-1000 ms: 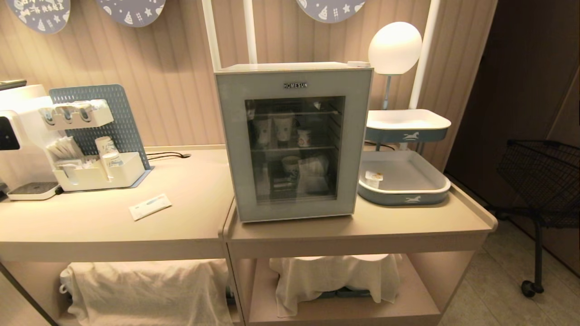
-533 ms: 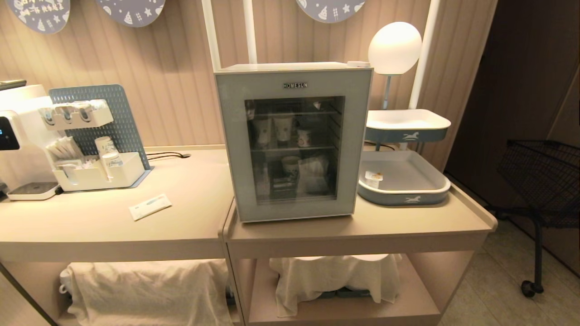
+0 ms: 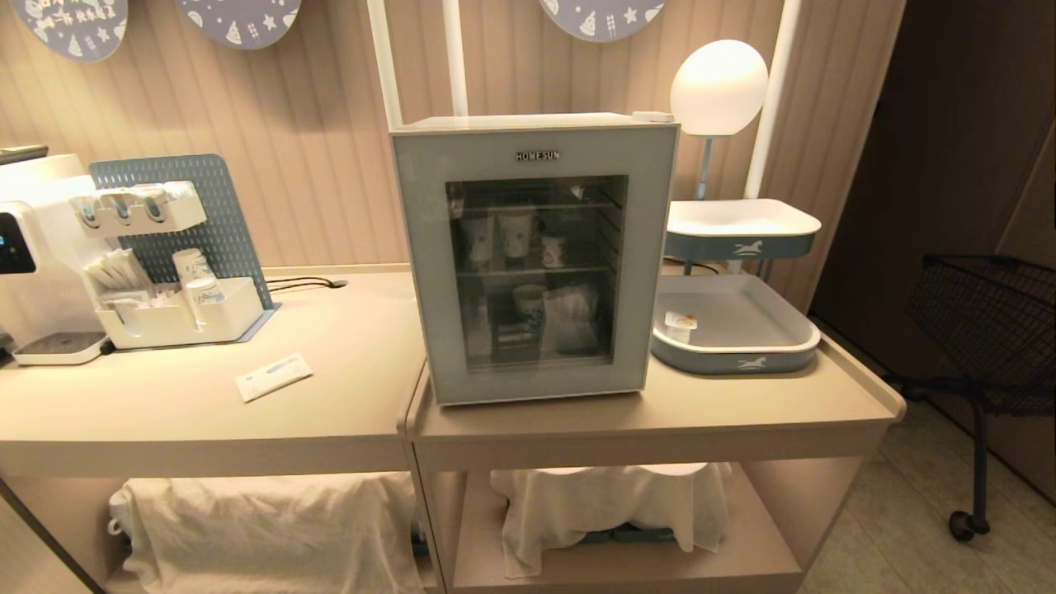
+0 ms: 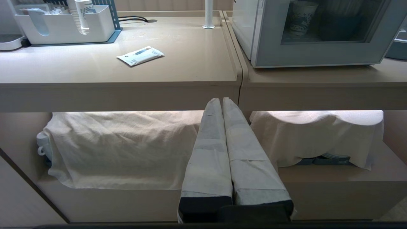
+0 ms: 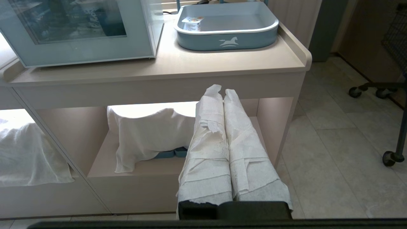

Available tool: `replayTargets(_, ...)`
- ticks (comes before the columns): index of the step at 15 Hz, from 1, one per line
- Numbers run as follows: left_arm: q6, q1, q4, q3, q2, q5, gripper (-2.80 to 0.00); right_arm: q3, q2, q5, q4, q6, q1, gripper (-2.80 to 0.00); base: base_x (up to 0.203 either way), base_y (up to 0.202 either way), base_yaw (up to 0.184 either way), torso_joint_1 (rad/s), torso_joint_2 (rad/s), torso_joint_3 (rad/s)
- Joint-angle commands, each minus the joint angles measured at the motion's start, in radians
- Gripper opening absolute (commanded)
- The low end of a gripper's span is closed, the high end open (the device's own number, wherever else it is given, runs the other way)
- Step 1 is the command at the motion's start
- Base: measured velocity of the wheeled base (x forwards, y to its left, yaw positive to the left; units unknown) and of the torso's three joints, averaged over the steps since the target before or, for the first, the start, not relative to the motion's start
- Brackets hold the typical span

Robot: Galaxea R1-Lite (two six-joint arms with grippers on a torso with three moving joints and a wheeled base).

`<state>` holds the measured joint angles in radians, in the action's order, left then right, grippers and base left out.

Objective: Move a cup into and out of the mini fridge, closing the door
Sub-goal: Open the freezer door

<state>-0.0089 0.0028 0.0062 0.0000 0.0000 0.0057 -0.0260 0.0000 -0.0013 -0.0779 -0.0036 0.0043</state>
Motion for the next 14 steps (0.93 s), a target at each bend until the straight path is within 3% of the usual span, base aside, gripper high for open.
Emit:
replayTargets(1,0.000,0.000,0.000,0.002,0.002,0.000,-2.80,0.000,0.002,0.000,0.000,0.000,0.000,-2.80,0.000,0.000,0.000,0.000,0.00,0.000)
replayTargets(6,0.004,0.000,0.000,0.002,0.002,-0.001,-2.80,0.000,0.002,0.000,0.000,0.001,0.000,-2.80,0.023,0.000,0.001,0.000,0.00,0.000)
replayTargets(14,0.004,0.000,-0.002,0.002,0.002,-0.001,-2.80,0.000,0.002,0.000,0.001,0.001,0.000,-2.80,0.185,0.000,-0.001,0.000,0.00,0.002)
